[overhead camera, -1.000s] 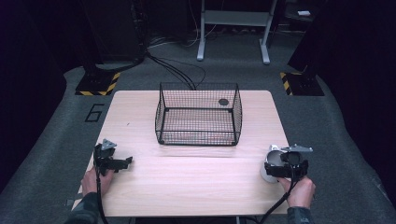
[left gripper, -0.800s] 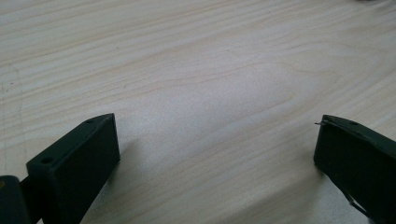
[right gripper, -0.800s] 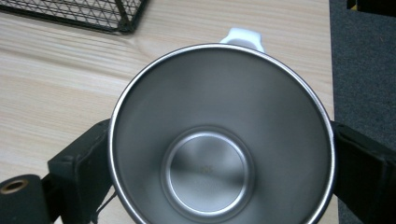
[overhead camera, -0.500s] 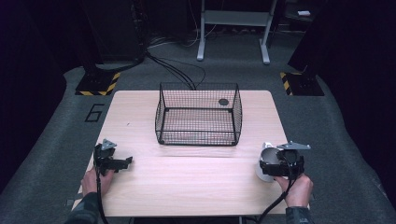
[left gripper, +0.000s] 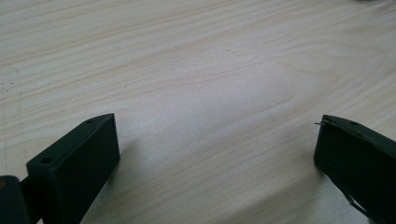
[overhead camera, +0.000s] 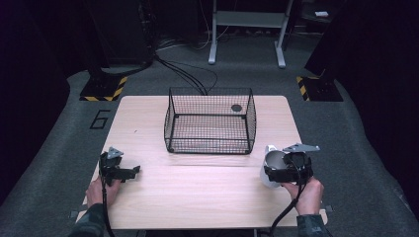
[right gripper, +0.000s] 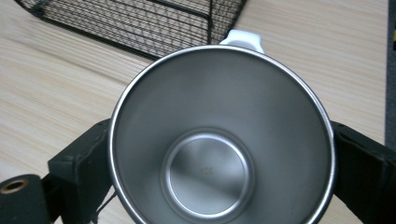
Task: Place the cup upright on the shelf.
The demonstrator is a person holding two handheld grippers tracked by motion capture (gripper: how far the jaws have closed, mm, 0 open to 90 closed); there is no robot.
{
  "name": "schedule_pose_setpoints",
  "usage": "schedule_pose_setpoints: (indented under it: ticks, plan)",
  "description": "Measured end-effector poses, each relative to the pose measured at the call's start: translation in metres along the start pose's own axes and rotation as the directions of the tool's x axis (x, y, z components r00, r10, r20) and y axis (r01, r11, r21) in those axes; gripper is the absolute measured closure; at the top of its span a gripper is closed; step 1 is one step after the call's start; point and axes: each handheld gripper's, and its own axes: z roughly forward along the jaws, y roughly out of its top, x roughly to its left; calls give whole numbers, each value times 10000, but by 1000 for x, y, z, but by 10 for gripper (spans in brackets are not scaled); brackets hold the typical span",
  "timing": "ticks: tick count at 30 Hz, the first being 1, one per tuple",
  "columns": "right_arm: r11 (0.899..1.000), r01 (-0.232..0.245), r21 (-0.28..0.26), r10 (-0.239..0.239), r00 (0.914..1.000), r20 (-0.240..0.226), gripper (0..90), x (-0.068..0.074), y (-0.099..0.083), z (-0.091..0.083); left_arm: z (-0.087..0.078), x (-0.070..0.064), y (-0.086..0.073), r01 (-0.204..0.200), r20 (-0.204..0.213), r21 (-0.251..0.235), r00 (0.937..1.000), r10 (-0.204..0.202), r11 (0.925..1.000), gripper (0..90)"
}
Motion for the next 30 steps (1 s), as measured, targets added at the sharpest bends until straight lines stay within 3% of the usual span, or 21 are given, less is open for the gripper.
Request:
schedule_pose_setpoints:
  ticks: [9, 20, 24, 30]
  plan:
    - [9990, 445, 42, -443, 9980, -448, 57, 16, 10, 4, 0, 0, 0, 10, -1, -5, 10000, -10, 10000, 3]
    - [9949, 1005, 107, -989, 9897, -1035, 57, 40, 24, 16, 0, -1, 0, 103, 12, -30, 9999, -103, 9999, 3]
    - [9896, 1437, 89, -1413, 9808, -1342, 57, 50, 33, 22, 0, -1, 0, 102, 11, -26, 9999, -102, 9999, 3]
    - [9865, 1639, 4, -1615, 9723, -1691, 58, 61, 42, 24, 0, -1, 0, 98, 33, -5, 9999, -98, 10000, 3]
